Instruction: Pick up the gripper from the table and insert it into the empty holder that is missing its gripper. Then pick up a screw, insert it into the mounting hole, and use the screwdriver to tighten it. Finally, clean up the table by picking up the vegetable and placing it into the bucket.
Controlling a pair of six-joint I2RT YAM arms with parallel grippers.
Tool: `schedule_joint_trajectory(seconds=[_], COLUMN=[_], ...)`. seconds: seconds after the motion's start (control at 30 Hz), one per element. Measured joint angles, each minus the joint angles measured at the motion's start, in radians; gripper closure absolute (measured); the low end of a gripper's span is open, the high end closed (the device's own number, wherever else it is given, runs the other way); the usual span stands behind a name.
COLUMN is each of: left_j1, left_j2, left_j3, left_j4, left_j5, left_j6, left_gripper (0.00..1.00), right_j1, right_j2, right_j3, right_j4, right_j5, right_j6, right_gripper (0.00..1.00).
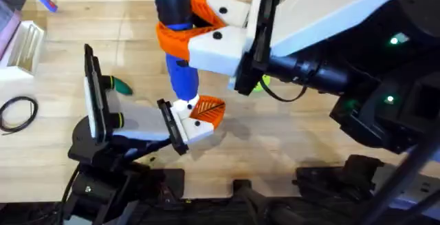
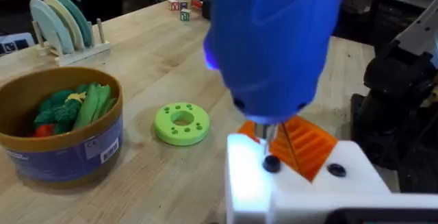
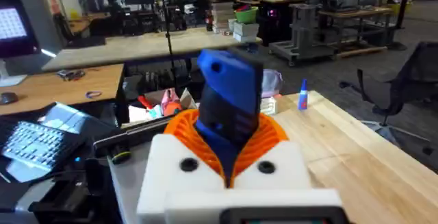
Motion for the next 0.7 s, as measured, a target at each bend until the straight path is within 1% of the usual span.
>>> schedule_joint_trajectory(seconds=[0.7], left_j1=[0.0], left_j2=[0.0], left_j3=[0.0], left_j4=[0.0], left_j5=[0.0], left_j6=[0.0], left_gripper=[0.997], right_j1=[0.0], right_j2=[0.0], right_j3=[0.0], right_j4=[-0.009], right_j5=[0.0], right_j6=[0.015], right_gripper=[0.98])
